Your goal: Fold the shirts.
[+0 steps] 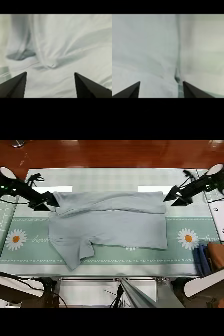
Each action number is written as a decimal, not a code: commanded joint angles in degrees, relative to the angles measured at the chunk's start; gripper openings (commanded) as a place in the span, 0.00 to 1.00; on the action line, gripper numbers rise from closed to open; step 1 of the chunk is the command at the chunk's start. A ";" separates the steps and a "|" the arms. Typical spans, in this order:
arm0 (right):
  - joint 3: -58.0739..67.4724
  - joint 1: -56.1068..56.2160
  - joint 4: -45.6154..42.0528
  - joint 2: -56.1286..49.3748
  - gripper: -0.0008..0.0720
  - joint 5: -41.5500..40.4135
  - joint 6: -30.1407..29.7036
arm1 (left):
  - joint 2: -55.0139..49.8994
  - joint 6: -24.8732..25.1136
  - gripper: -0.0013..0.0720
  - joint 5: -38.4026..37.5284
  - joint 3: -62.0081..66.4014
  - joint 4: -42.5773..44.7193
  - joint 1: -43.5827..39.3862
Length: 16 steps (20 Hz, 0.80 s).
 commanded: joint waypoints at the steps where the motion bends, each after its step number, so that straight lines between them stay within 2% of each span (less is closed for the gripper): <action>1: -0.90 -3.43 -2.34 8.35 0.86 -3.58 -0.37 | 5.79 -1.99 0.98 -0.28 -2.43 2.67 4.09; 3: -7.06 -5.49 -1.53 16.35 0.86 -7.23 -2.43 | 12.31 -1.77 0.98 1.86 -9.92 2.51 7.50; 7: -31.87 -6.36 1.27 36.00 0.86 -18.53 -5.07 | 27.26 3.04 0.98 7.85 -33.55 -1.18 14.19; 8: -38.38 -6.36 3.82 40.63 0.86 -20.33 -5.60 | 30.42 3.80 0.98 9.40 -38.80 -2.95 15.76; 9: -44.17 -6.36 7.93 44.81 0.86 -20.61 -6.10 | 33.44 2.40 0.98 11.06 -43.58 -3.37 17.11; 11: -53.37 -6.36 19.69 51.58 0.86 -20.33 -11.34 | 37.31 1.53 0.98 12.17 -49.88 -5.01 18.21; 14: -59.34 -6.36 22.18 54.90 0.86 -21.05 -11.52 | 38.69 2.34 0.98 12.63 -55.25 -9.79 17.99; 16: -59.74 -6.36 22.03 54.93 0.86 -20.70 -11.52 | 38.66 2.34 0.98 12.74 -57.57 -9.79 17.51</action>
